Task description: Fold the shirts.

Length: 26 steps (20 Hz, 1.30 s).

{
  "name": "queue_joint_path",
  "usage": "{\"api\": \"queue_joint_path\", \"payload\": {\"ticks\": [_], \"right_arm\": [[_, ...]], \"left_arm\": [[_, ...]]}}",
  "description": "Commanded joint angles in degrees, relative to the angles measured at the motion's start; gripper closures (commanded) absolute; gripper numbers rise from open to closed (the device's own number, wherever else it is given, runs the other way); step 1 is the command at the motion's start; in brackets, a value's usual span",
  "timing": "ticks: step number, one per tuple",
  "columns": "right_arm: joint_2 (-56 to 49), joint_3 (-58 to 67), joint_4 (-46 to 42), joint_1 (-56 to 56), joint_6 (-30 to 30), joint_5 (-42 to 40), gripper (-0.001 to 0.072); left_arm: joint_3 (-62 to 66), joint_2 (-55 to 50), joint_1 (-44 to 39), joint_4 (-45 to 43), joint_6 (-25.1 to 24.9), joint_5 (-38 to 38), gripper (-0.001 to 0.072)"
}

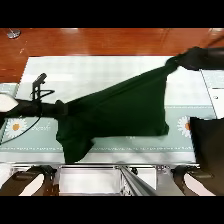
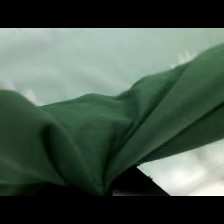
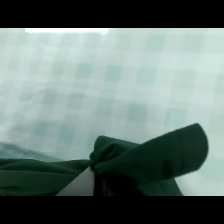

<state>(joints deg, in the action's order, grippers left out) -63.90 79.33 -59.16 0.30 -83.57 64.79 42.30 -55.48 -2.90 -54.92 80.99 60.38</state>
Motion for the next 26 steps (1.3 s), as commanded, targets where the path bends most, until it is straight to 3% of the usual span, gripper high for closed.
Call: {"api": "queue_joint_path", "payload": {"ticks": [1, 5, 6, 7, 8, 10, 12, 14, 15, 17, 19, 21, 23, 26], "right_arm": [[-16.8, 7.1, 5.7, 0.0, -0.2, -6.8, 0.0683], [-31.4, 18.3, 12.0, 0.0, -4.7, -7.0, 0.0677], [-33.8, 20.1, 13.9, 0.2, -6.2, -6.9, 0.0482], [-35.4, 21.3, 16.2, 0.5, -6.4, -6.1, 0.0156], [-36.0, 21.9, 18.6, 1.3, -5.5, -4.9, 0.0086], [-35.3, 22.0, 20.3, 5.0, -4.2, 0.5, 0.0086], [-33.7, 22.0, 17.9, 9.7, -2.8, 11.1, 0.0087], [-31.3, 21.0, 1.3, 12.3, -2.3, 24.3, 0.0087], [-28.8, 17.7, -6.6, 12.5, -1.9, 26.4, 0.0087], [-20.8, 4.2, -10.5, 13.6, -1.9, 18.7, 0.0087], [-12.8, -11.6, -2.6, 14.7, -0.9, 6.9, 0.0087], [-5.8, -25.6, 9.2, 15.0, 4.8, -0.9, 0.0087], [-1.1, -34.6, 17.8, 15.0, 10.7, -2.3, 0.0087], [2.7, -40.5, 18.8, 15.0, 11.6, -2.2, 0.0087]], "left_arm": [[6.0, -13.7, 0.0, 1.0, -1.0, -11.8, 0.0681], [16.6, -23.9, 0.0, 3.9, -0.8, -8.9, 0.0675], [18.5, -25.2, 0.0, 3.9, -0.8, -7.7, 0.0549], [20.3, -26.1, 0.2, 3.7, -0.9, -5.0, 0.0166], [22.3, -26.6, 0.7, 1.4, -1.3, -1.3, 0.0003], [26.4, -26.4, 3.4, -8.6, -0.5, 7.9, 0.0004], [27.1, -24.6, 8.2, -15.5, -0.3, 14.0, 0.0003], [23.3, -21.4, 15.0, -15.7, -0.3, 15.6, 0.0004], [19.5, -19.7, 18.2, -14.2, -0.2, 16.4, 0.0004], [9.5, -16.9, 25.2, -9.7, -1.4, 17.7, 0.0004], [-0.7, -14.2, 32.9, -2.7, -5.4, 17.2, 0.0004], [-8.2, -12.0, 40.6, 2.7, -7.0, 15.1, 0.0004], [-13.0, -11.2, 45.9, 5.6, -8.6, 12.8, 0.0005], [-16.0, -11.2, 45.9, 10.7, -12.0, 8.2, 0.0005]]}}
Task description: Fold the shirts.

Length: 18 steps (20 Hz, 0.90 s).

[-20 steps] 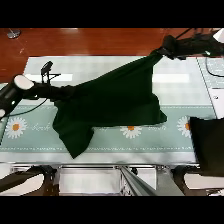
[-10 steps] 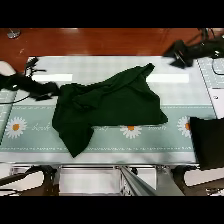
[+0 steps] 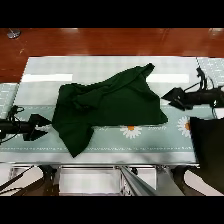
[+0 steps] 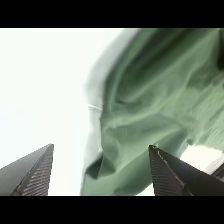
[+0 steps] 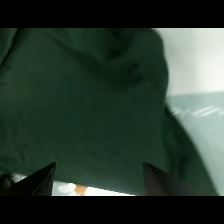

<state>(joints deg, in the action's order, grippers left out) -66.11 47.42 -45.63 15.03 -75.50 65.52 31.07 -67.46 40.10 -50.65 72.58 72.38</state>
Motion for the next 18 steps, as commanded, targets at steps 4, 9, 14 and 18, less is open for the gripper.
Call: {"api": "queue_joint_path", "payload": {"ticks": [4, 9, 14, 18], "right_arm": [[6.3, -9.8, 5.8, 0.2, 3.3, -2.0, 0.0093], [6.3, -8.6, 6.1, 3.4, 2.8, -0.1, 0.0093], [6.3, -7.8, -9.2, 19.6, 0.9, 9.4, 0.0093], [6.3, -18.2, -12.6, 18.1, -2.2, 6.5, 0.0093]], "left_arm": [[-5.9, 0.6, -3.5, 11.1, -6.1, -10.6, 0.0005], [-5.9, -0.4, -11.4, 12.5, -7.4, -13.9, 0.0070], [-3.3, -0.2, -10.3, 12.3, -10.0, -9.0, 0.0681], [-2.4, -0.1, -11.1, 12.7, -10.0, -8.7, 0.0681]]}}
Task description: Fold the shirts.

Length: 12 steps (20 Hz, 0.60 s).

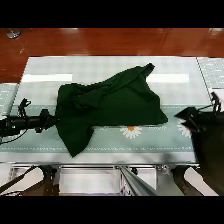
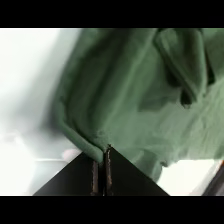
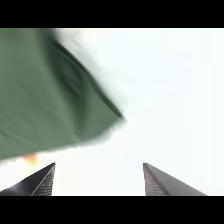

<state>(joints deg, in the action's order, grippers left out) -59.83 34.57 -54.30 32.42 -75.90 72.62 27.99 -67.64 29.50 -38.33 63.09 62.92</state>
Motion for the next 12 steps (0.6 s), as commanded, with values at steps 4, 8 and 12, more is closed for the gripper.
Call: {"api": "queue_joint_path", "payload": {"ticks": [4, 8, 12], "right_arm": [[-0.8, -6.8, 0.0, -6.9, -1.4, -9.0, 0.0094], [-8.6, -1.5, 5.5, -12.4, -1.5, -13.0, 0.0093], [-16.7, 5.4, 6.0, -18.1, -3.7, -13.3, 0.0094]], "left_arm": [[0.7, 0.1, -1.7, 0.5, -0.5, 0.6, 0.0681], [0.7, 0.1, -3.4, 0.5, -0.5, 0.5, 0.0681], [0.7, 0.1, -4.2, 0.5, -0.5, 0.6, 0.0681]]}}
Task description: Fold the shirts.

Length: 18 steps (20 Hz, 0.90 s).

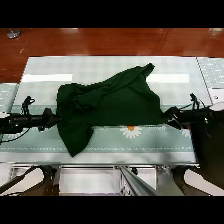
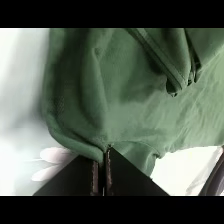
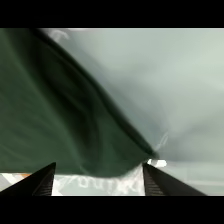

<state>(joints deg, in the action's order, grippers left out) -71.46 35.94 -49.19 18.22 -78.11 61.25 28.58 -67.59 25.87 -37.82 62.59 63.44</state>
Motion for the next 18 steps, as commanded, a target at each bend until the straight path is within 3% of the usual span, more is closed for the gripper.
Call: {"api": "queue_joint_path", "payload": {"ticks": [1, 2, 4, 8, 12, 15, 18], "right_arm": [[-6.2, 5.2, 0.9, -4.9, -2.0, -1.9, 0.0096], [-7.1, 6.3, 0.9, -5.9, -2.5, -1.7, 0.0202], [-7.3, 7.9, 0.9, -7.1, -1.8, -1.0, 0.0682], [-6.1, 20.4, 0.6, -7.3, 0.0, 6.1, 0.0683], [-1.1, 48.5, 0.6, -7.3, -1.5, 9.0, 0.0683], [2.4, 70.1, -3.4, -7.3, -3.9, 10.9, 0.0683], [8.2, 83.0, -7.9, -7.3, -4.4, 12.9, 0.0683]], "left_arm": [[0.1, 0.0, -0.5, 0.0, 0.0, 0.0, 0.0681], [0.1, 0.0, -0.5, 0.0, 0.0, 0.1, 0.0681], [0.2, 0.1, -0.5, 0.3, 0.0, 0.1, 0.0681], [6.6, 2.1, -0.5, 8.2, -1.1, 4.4, 0.0681], [25.4, 11.1, -0.5, 24.1, -3.4, 2.4, 0.0682], [44.5, 16.2, -0.2, 21.8, -1.9, -1.6, 0.0682], [61.6, 19.8, 0.3, 7.5, 6.1, -3.9, 0.0682]]}}
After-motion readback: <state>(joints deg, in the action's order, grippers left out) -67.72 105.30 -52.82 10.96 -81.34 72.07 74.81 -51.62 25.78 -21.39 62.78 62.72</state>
